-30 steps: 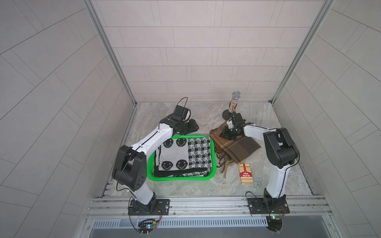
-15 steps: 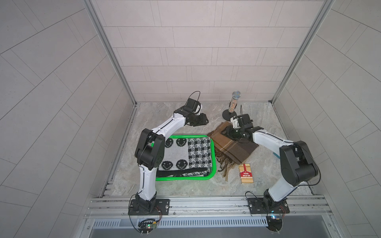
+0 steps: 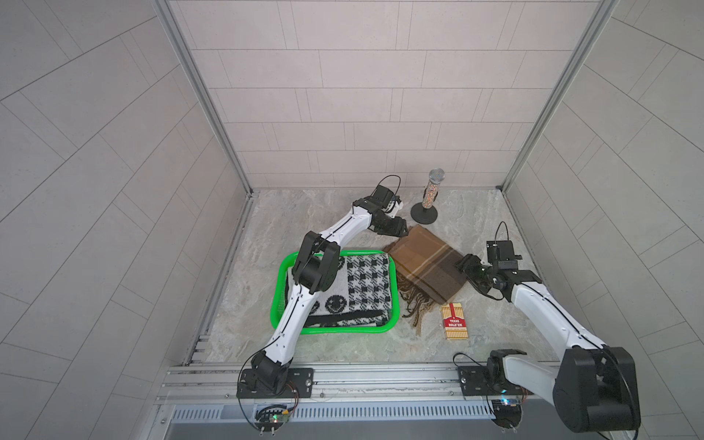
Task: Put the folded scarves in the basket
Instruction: Adjust the scarf at the center of the board, then pick up the scarf at the center of the board.
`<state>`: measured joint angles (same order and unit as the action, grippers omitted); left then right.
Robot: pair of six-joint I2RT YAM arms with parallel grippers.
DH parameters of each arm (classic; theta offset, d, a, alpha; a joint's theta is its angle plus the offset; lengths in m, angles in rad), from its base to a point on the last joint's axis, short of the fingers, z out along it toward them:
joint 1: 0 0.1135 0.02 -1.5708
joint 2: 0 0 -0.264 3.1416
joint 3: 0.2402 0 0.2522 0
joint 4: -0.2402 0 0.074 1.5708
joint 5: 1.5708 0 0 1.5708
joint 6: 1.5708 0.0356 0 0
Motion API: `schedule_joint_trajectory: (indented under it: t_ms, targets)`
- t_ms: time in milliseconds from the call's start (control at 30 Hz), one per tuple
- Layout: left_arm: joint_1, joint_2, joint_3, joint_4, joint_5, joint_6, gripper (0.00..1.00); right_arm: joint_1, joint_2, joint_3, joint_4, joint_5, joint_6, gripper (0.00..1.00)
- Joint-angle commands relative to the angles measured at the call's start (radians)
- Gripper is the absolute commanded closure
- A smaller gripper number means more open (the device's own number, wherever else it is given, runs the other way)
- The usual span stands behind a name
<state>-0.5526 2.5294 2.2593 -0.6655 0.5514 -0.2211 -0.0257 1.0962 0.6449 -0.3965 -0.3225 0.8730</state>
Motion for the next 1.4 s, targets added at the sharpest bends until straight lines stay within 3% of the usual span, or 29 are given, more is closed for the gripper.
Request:
schedule_joint_trajectory:
  t_ms: [0, 300, 500, 600, 700, 767, 900, 1233, 1367]
  targets:
    - [-0.010, 0.048, 0.076, -0.146, 0.022, 0.082, 0.32, -0.002, -0.045, -0.009, -0.076, 0.059, 0.006, 0.30]
    - [-0.052, 0.097, 0.124, -0.240, 0.021, 0.151, 0.27, -0.010, -0.036, -0.011, -0.097, 0.066, -0.026, 0.28]
    - [-0.085, 0.101, 0.125, -0.254, 0.001, 0.156, 0.33, -0.018, -0.016, -0.055, -0.076, 0.049, -0.031, 0.28]
    - [-0.095, 0.104, 0.126, -0.248, -0.003, 0.134, 0.42, -0.033, 0.016, -0.084, -0.035, 0.014, -0.032, 0.29]
    - [-0.097, 0.105, 0.126, -0.229, 0.003, 0.093, 0.57, -0.046, 0.077, -0.099, 0.018, -0.041, -0.031, 0.29]
    - [-0.097, 0.104, 0.126, -0.212, 0.006, 0.058, 0.75, -0.051, 0.128, -0.088, 0.038, -0.090, -0.045, 0.30]
    - [-0.098, 0.097, 0.127, -0.191, 0.023, 0.009, 0.99, -0.059, 0.190, -0.109, 0.127, -0.147, -0.027, 0.31]
    - [-0.096, 0.088, 0.130, -0.155, 0.030, -0.081, 1.00, -0.060, 0.403, -0.164, 0.402, -0.310, 0.083, 0.41]
    - [-0.094, 0.084, 0.135, -0.139, 0.054, -0.111, 1.00, -0.043, 0.438, -0.155, 0.437, -0.303, 0.116, 0.48]
